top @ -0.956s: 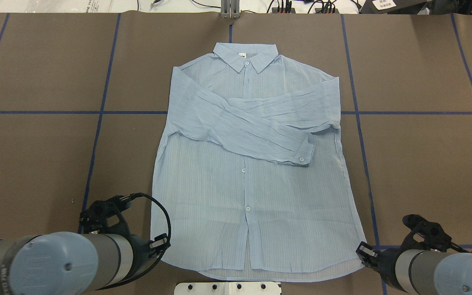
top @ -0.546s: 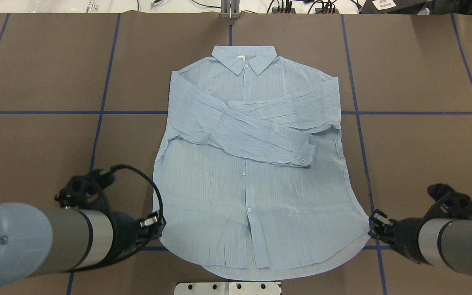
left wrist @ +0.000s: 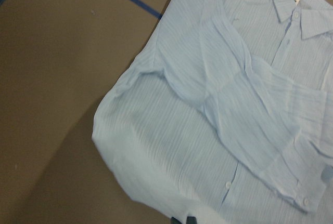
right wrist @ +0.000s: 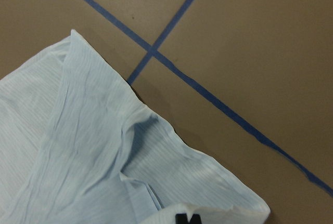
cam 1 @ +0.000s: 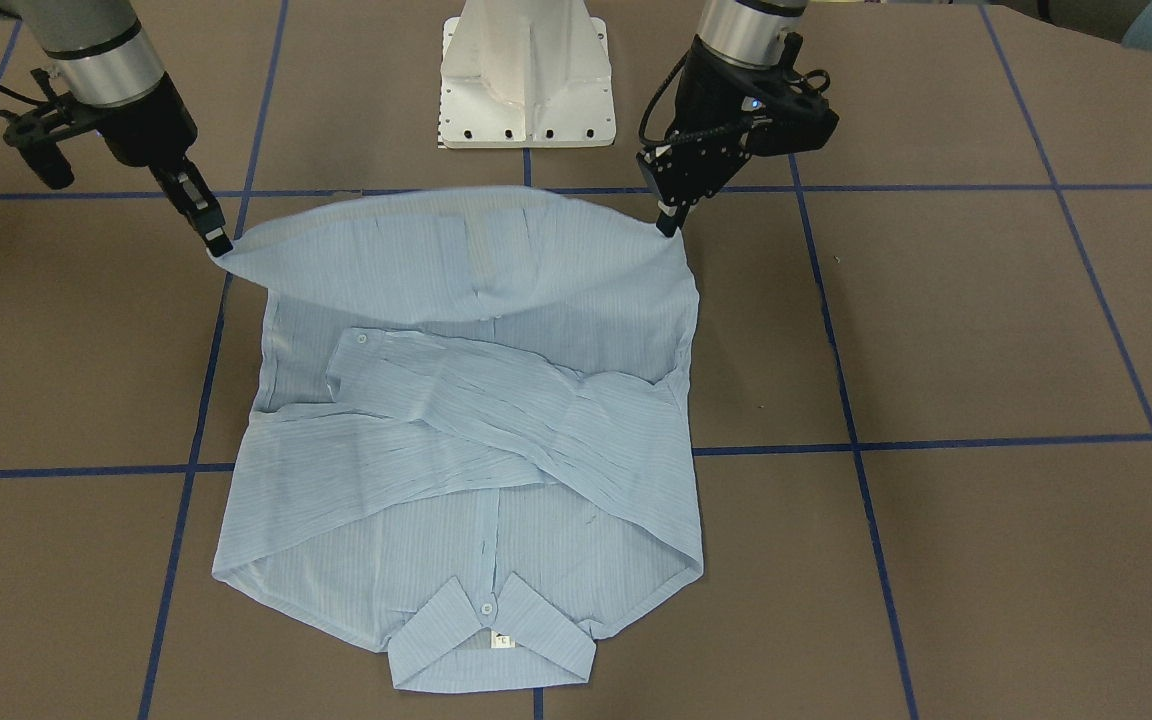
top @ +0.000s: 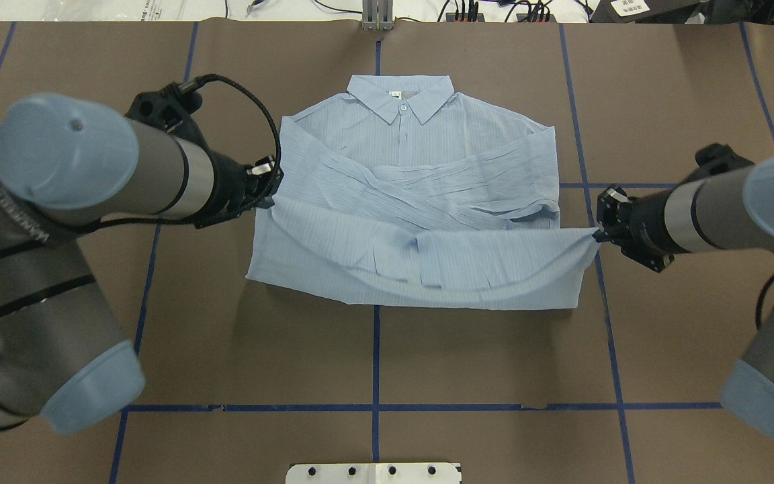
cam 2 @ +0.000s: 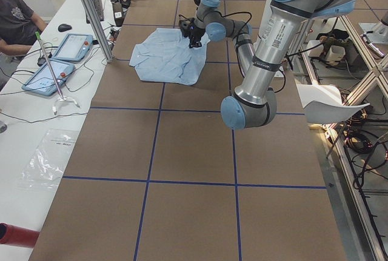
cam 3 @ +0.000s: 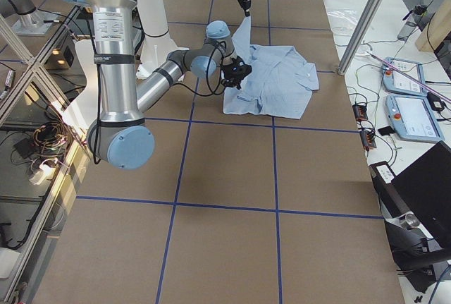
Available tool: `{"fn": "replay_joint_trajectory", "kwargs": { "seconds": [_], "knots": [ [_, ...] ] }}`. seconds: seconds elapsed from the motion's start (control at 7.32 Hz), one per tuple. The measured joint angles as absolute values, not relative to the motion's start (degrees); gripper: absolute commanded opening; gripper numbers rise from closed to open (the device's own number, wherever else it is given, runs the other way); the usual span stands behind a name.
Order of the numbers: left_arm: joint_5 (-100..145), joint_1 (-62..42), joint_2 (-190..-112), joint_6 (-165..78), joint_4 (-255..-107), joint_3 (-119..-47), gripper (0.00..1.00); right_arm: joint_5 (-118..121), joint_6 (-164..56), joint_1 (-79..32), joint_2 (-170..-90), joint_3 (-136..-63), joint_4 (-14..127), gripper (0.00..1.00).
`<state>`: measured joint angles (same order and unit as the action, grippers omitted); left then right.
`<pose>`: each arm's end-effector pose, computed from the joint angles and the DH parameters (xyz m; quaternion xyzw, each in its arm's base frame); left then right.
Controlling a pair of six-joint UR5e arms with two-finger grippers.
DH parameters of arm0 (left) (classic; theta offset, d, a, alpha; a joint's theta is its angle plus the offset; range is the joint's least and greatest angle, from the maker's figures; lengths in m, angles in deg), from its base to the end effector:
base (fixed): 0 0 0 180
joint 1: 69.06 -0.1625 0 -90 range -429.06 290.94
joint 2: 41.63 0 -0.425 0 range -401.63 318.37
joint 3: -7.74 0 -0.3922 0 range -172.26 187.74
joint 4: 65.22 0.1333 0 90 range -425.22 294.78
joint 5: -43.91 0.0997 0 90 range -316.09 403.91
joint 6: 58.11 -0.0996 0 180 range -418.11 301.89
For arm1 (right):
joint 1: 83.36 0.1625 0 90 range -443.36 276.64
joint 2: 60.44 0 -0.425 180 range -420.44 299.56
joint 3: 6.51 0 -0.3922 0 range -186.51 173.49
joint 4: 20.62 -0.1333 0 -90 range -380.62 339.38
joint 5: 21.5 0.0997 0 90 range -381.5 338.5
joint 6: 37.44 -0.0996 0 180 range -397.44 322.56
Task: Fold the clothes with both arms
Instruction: 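Lift the hem with both grippers and fold it toward the collar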
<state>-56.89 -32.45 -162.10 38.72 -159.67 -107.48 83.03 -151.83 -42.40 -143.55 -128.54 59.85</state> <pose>0.3900 -0.4326 0.1671 0.0495 0.5030 -0.2750 0.8179 -0.3024 -0.4059 0.3274 -0.0555 -0.4194 0.4447 0.7895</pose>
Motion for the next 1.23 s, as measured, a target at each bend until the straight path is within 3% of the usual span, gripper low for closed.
{"fn": "replay_joint_trajectory", "kwargs": {
  "seconds": [0.55,0.96,1.23],
  "knots": [
    [-57.8,-25.9,-170.4,36.6,-181.8,-79.0,0.00,82.1,-140.3,-35.1,-124.5,-107.4,69.3,0.00],
    [-57.4,-25.3,-173.9,36.2,-194.0,-63.7,0.00,79.4,-138.2,-34.4,-117.8,-91.0,62.5,0.00],
    [-56.9,-25.2,-175.6,35.7,-198.8,-57.3,0.00,78.5,-138.0,-34.3,-114.6,-83.4,59.3,0.00]
  ]
}}
